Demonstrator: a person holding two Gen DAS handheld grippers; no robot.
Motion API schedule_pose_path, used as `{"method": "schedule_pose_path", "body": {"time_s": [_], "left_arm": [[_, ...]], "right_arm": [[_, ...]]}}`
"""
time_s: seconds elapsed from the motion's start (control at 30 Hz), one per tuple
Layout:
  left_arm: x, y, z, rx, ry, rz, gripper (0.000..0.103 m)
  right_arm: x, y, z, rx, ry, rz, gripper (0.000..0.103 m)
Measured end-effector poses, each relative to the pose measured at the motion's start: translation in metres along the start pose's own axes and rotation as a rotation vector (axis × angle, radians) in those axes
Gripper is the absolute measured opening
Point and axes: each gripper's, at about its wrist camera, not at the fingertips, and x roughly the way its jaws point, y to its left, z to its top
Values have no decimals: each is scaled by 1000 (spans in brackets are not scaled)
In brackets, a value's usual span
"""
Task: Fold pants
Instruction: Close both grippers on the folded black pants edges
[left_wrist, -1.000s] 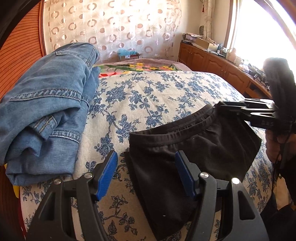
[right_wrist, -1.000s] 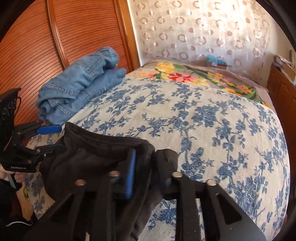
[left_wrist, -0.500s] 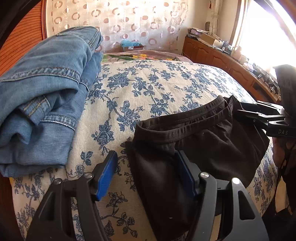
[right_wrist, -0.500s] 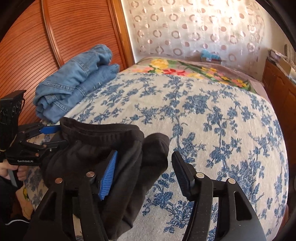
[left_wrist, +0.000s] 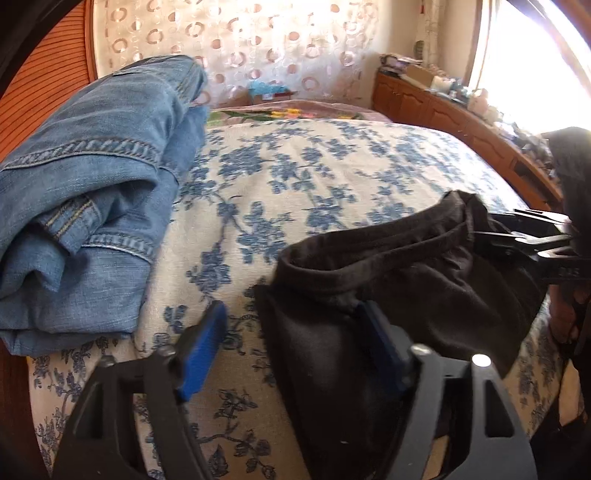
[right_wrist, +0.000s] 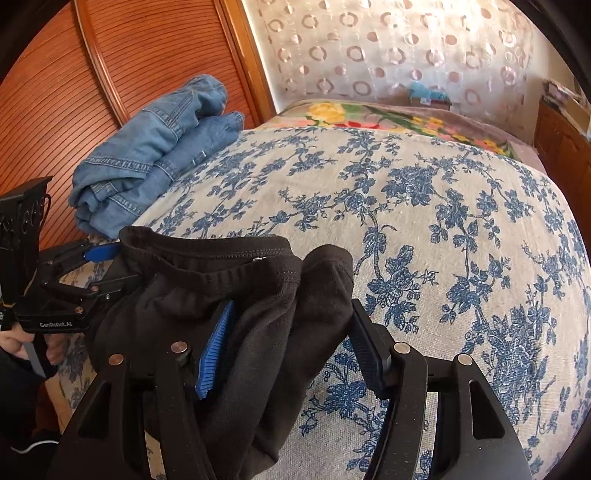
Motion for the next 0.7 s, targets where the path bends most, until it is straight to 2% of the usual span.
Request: {"method": "schedule_pose_path", "body": {"time_s": [0.23,0.47,0.6,0.67,0.7], "left_arm": [[1,3,0,-8,1,-6,83],[-2,15,2,-61,3,-72,83],[-1,13,4,-53,12,-68,83],[0,11,4,-44,11,-58,83],[0,11,3,-39,10,-54,83]], "right_arm": [[2,5,-1,-23,-6,-23,63],[2,5,-2,-24,-7,-24,63],[2,5,-2,-22,-7,-21,63],[2,5,-1,-24,-6,-15,59],[2,5,-1,-26,-5,-6,51]]}}
